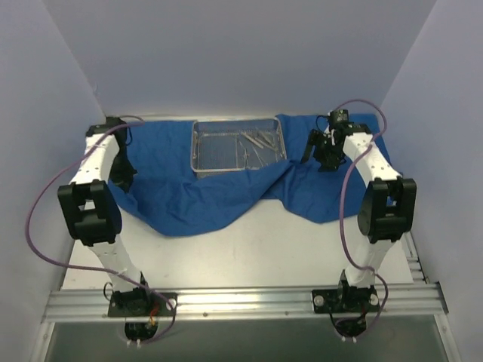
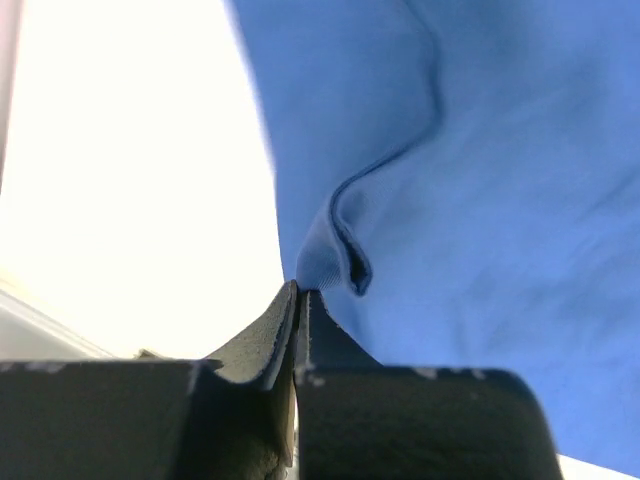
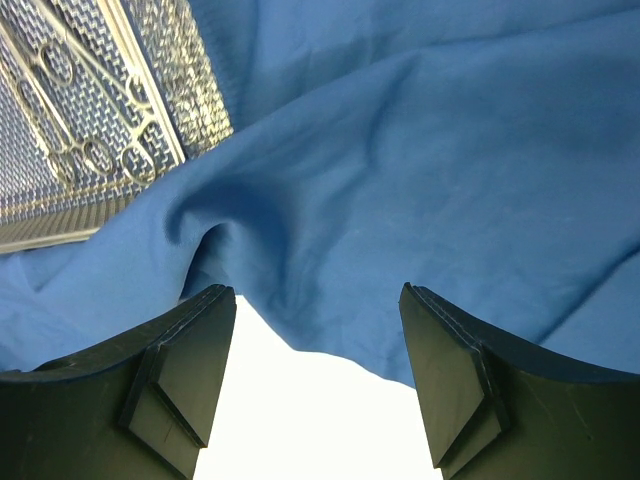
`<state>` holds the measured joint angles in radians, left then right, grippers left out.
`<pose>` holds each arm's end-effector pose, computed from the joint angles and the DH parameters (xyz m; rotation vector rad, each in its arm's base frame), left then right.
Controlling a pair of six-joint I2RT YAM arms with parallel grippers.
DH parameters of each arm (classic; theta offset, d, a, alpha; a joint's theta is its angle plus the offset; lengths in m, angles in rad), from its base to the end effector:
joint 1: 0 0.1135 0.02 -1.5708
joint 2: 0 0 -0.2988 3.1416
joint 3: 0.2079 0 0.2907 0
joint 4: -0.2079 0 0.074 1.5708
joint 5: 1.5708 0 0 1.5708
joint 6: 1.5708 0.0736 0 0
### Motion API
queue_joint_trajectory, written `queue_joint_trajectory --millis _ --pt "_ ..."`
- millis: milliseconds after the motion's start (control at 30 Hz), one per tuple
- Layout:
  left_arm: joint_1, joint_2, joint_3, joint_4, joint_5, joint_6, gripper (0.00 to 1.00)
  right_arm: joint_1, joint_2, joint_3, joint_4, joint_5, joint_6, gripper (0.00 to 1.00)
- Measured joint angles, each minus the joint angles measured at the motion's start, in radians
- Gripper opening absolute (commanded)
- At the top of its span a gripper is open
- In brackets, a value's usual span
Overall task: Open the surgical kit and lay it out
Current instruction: Smooth out the surgical kit at the center of the board.
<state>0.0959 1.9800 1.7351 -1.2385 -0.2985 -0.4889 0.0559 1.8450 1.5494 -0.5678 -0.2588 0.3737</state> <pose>0.4379 0.0639 0.2331 -0.8748 2.8384 0.4126 0.4830 0.0459 0.2654 0.2723 2.4451 0.5058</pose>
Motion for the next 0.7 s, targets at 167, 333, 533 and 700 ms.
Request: queue_joint_trajectory --millis 167,333,533,700 --pt "0.155 -0.41 -0.338 0.001 0.012 -0.066 0.02 0.033 0.009 -0.021 -0.001 -0.03 0.019 0.68" --pt "0.462 -0.62 -0.528 -0.018 0.043 -0.07 0.07 0.07 0.019 -0.024 -0.006 -0.046 0.029 0.68" --pt "0.546 -0.659 -0.53 -0.029 0.074 -0.018 0.61 0.089 0.019 -0.024 -0.051 -0.036 0.044 0.69" --pt "0.533 -0.621 -0.488 0.016 0.167 0.018 0.83 0.052 0.019 -0.024 -0.097 0.017 0.043 0.73"
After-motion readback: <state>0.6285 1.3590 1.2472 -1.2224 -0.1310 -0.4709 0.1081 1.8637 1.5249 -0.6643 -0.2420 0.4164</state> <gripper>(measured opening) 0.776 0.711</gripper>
